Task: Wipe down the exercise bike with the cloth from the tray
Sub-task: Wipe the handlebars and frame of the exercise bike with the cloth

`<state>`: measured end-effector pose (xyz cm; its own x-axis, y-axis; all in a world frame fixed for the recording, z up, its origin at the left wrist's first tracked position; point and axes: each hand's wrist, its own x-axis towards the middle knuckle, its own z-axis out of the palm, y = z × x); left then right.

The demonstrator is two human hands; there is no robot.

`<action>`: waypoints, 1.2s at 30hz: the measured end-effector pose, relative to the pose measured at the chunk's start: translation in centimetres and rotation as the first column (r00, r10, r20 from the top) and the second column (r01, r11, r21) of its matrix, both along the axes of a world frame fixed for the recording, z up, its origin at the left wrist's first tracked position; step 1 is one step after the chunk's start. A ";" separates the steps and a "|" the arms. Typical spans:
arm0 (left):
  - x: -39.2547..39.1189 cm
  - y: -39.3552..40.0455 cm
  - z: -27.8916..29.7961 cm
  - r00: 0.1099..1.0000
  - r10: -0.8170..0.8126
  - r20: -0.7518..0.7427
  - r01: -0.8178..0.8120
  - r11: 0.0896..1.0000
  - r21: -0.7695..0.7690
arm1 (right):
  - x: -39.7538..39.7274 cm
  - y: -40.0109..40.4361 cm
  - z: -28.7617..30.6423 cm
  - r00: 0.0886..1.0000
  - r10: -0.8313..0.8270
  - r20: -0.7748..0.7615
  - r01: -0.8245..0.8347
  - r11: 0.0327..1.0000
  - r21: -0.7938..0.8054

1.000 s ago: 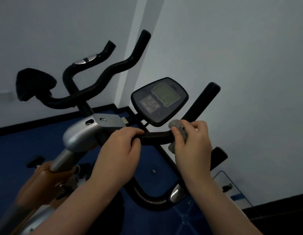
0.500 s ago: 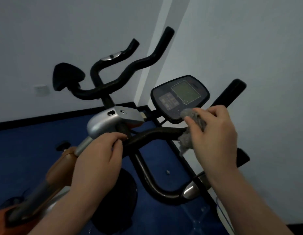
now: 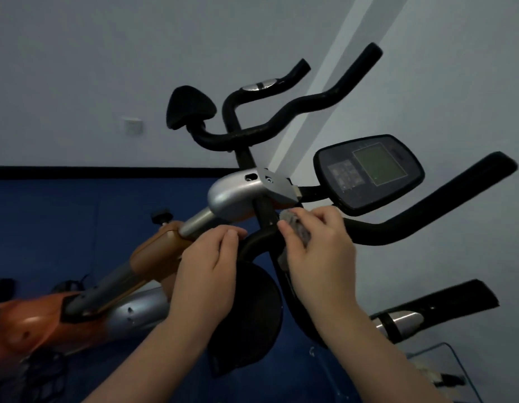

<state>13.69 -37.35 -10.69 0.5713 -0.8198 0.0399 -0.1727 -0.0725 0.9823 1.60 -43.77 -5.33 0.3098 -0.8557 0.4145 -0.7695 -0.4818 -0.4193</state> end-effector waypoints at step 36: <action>0.1 0.3 0.0 0.996 0.014 0.092 -0.012 1.000 -0.023 | 2.4 -7.1 3.6 0.821 0.441 -0.362 -0.306 0.876 0.372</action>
